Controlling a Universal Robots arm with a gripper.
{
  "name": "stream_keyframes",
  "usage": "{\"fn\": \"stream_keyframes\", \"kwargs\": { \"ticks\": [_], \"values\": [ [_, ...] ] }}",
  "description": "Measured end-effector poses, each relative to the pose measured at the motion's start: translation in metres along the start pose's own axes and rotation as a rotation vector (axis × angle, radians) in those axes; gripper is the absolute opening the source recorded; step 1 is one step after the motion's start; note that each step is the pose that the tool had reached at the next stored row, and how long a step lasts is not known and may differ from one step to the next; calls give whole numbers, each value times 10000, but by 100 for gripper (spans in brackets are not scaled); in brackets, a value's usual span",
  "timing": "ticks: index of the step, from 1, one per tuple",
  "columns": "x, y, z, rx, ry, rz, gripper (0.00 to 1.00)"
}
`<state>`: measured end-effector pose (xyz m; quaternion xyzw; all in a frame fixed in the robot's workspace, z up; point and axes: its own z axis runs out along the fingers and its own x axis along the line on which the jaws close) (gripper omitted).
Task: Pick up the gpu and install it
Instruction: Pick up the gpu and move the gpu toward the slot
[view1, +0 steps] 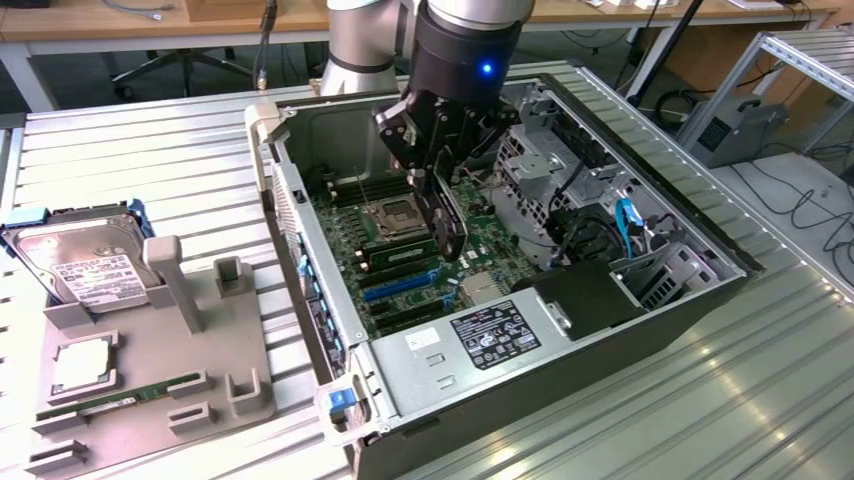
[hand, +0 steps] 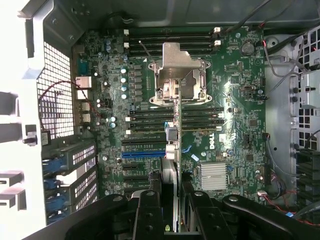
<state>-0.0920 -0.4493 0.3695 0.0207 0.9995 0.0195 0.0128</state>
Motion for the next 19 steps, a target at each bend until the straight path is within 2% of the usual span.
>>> {"fn": "stream_keyframes", "kwargs": {
  "ticks": [19],
  "values": [
    [-8, -2, 67, 18, 2, -80, 26]
  ]
}}
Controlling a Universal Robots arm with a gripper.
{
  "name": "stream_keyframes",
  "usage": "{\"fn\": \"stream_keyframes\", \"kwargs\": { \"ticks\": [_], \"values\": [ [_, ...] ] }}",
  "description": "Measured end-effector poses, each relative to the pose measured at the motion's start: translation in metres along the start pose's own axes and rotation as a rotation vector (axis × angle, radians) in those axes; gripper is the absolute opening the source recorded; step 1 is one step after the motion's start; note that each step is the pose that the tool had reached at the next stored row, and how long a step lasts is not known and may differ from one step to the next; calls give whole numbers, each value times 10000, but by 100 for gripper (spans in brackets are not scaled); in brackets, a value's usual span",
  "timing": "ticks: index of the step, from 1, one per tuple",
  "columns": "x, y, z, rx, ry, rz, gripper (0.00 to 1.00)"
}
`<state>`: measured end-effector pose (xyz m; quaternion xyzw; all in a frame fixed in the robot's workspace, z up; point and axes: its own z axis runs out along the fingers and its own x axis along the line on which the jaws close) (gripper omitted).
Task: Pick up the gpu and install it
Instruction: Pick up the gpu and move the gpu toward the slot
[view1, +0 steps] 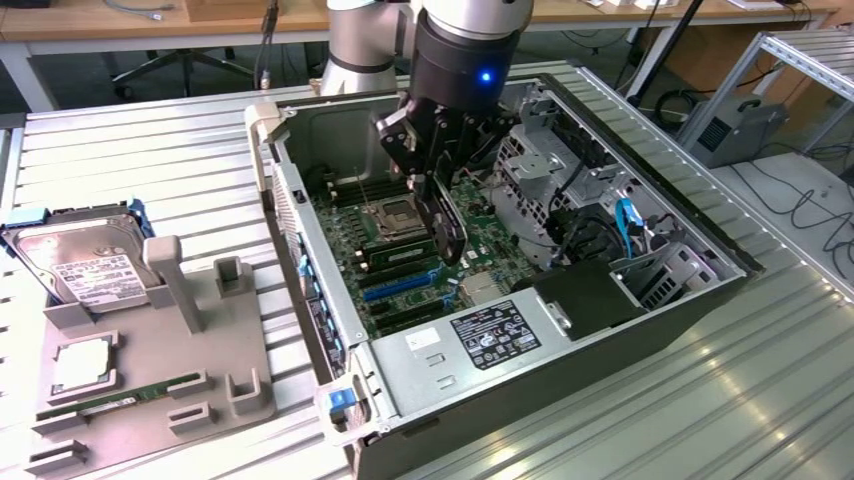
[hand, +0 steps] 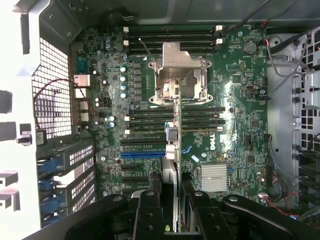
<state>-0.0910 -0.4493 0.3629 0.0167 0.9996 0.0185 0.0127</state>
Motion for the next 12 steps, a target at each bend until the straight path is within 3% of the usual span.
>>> {"fn": "stream_keyframes", "kwargs": {
  "ticks": [12],
  "values": [
    [-15, 0, 24, 19, 0, -34, 26]
  ]
}}
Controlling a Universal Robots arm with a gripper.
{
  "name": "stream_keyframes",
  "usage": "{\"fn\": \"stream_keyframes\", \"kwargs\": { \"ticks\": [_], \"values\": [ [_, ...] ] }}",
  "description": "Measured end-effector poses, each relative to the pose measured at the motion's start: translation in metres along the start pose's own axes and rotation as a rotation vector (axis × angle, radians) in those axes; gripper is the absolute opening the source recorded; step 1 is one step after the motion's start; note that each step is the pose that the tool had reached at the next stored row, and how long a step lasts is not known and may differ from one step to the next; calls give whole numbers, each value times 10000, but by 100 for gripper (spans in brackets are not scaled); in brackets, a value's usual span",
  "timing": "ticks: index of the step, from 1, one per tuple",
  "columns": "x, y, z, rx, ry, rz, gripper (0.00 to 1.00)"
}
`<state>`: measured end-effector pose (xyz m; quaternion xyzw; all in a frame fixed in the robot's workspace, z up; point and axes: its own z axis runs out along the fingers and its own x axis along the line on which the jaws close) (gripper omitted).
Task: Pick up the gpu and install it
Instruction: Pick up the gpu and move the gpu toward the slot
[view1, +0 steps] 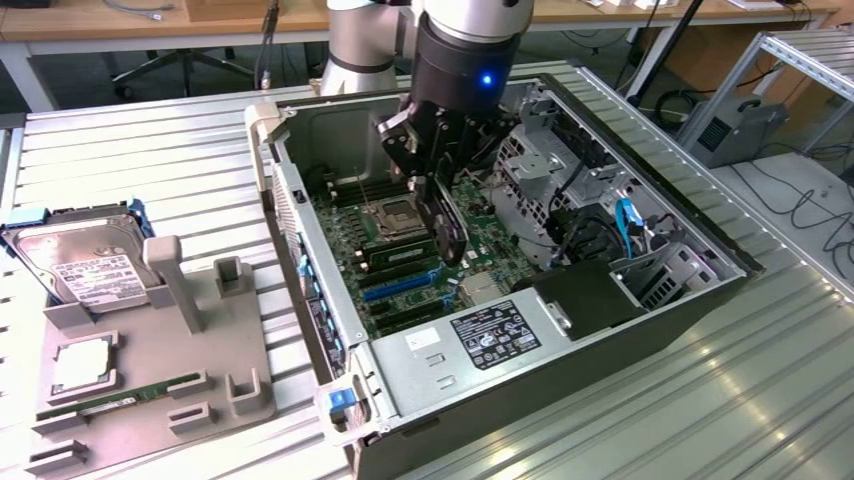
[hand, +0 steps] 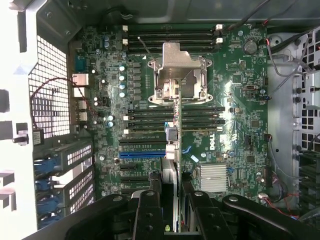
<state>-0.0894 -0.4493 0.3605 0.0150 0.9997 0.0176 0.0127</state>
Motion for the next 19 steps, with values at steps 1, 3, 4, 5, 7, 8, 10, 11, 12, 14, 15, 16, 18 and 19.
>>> {"fn": "stream_keyframes", "kwargs": {
  "ticks": [1, 3, 4, 5, 7, 8, 10, 11, 12, 14, 15, 16, 18, 19],
  "values": [
    [-2, 0, 2, 1, 0, -1, 26],
    [-8, 0, 5, 2, 0, -3, 26],
    [-10, 0, 7, 3, -1, -4, 26],
    [-14, 0, 9, 4, -1, -6, 26],
    [-22, 0, 11, 8, 0, -9, 26],
    [-26, 1, 13, 10, 0, -10, 26],
    [-33, 1, 16, 15, -1, -12, 26],
    [-38, 2, 17, 18, 0, -14, 26],
    [-43, 2, 19, 20, -1, -15, 26],
    [-55, 5, 20, 27, 0, -16, 26],
    [-66, 7, 23, 30, 0, -17, 26],
    [-78, 10, 26, 33, 0, -17, 26],
    [-95, 17, 30, 37, 0, -17, 26],
    [-101, 20, 33, 37, -1, -17, 26]
  ]
}}
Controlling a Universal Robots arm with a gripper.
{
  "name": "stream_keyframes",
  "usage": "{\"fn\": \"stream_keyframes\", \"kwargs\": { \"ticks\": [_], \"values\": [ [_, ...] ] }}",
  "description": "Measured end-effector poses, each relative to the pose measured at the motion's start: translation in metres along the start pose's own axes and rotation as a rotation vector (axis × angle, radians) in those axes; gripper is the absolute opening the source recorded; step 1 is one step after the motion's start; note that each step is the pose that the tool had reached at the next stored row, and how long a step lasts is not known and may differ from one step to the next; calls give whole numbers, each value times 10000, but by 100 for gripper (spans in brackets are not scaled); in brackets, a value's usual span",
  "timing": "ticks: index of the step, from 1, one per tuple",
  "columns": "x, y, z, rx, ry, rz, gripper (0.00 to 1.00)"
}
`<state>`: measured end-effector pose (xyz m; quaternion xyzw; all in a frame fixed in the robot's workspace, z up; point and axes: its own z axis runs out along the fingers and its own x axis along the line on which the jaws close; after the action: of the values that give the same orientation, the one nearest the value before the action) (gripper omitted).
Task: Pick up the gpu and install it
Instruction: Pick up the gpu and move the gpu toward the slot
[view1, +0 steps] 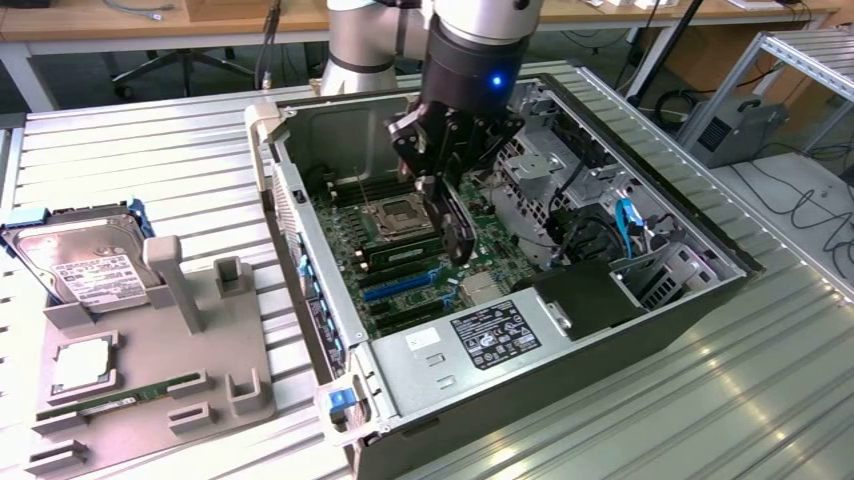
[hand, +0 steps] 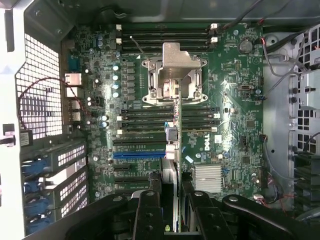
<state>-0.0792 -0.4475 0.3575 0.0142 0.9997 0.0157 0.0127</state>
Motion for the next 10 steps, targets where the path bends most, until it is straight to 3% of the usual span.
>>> {"fn": "stream_keyframes", "kwargs": {
  "ticks": [7, 9, 10],
  "values": [
    [-55, 14, 15, 2, 0, 0, 26],
    [-160, 21, 34, 15, 0, 0, 26],
    [-161, 22, 34, 15, 0, -1, 26]
  ]
}}
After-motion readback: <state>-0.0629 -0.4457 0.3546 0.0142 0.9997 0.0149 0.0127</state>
